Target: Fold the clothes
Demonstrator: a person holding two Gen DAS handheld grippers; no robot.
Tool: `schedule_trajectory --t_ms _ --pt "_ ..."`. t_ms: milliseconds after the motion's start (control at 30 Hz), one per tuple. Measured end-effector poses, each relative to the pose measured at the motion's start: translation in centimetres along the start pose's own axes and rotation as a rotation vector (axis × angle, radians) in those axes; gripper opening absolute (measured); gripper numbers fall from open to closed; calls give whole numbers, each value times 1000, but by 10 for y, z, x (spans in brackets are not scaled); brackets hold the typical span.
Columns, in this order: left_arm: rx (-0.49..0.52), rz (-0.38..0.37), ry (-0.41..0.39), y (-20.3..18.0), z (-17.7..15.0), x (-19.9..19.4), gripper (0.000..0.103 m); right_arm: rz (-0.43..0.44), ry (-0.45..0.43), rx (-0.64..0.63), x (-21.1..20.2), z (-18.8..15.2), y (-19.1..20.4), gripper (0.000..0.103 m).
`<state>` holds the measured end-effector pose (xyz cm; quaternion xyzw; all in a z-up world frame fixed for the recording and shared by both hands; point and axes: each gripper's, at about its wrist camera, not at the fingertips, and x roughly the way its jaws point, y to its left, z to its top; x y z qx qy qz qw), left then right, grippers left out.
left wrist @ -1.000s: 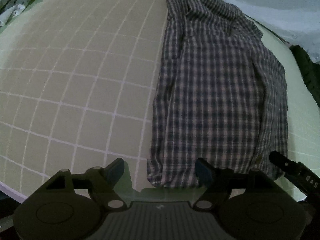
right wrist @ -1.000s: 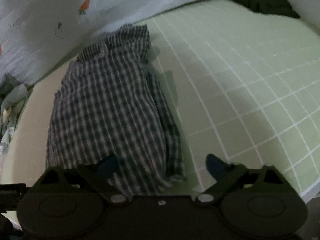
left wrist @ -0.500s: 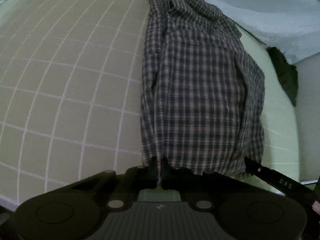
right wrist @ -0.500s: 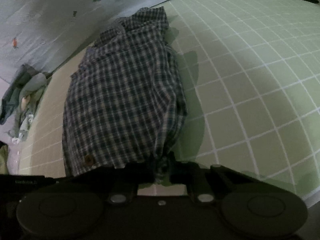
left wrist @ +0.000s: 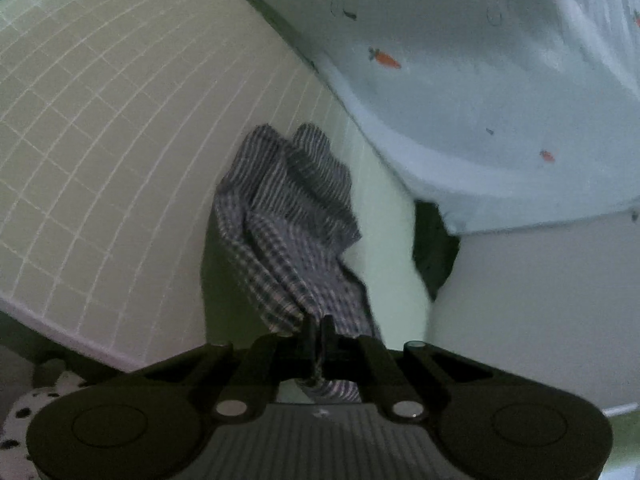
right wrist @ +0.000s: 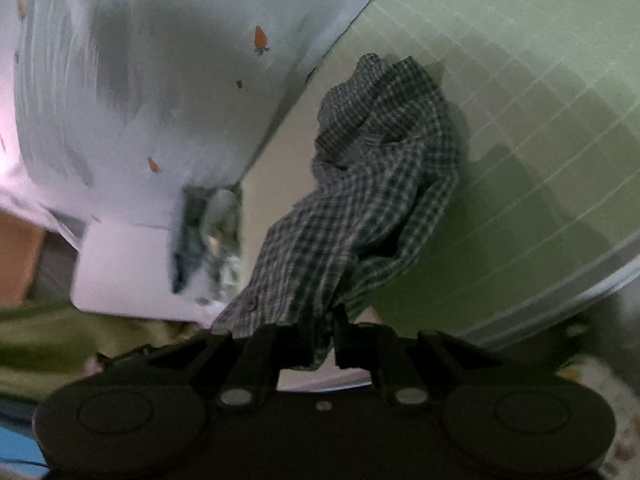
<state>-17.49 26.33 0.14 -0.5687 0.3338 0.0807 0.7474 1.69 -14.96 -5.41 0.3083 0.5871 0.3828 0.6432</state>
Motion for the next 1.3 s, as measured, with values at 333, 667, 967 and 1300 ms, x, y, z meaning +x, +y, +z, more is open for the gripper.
schedule_trajectory --t_ms 333,667,967,1300 --pt "-215 3 8 19 16 24 1 99 9 250 8 25 -24 9" --pt "-30 32 -134 -54 111 85 1 157 -24 250 46 117 -9 9" --pt "271 255 -167 -101 164 166 92 -53 -280 -78 104 239 48 69" --pt "374 534 34 -51 160 249 95 -407 -120 -269 169 222 2 97"
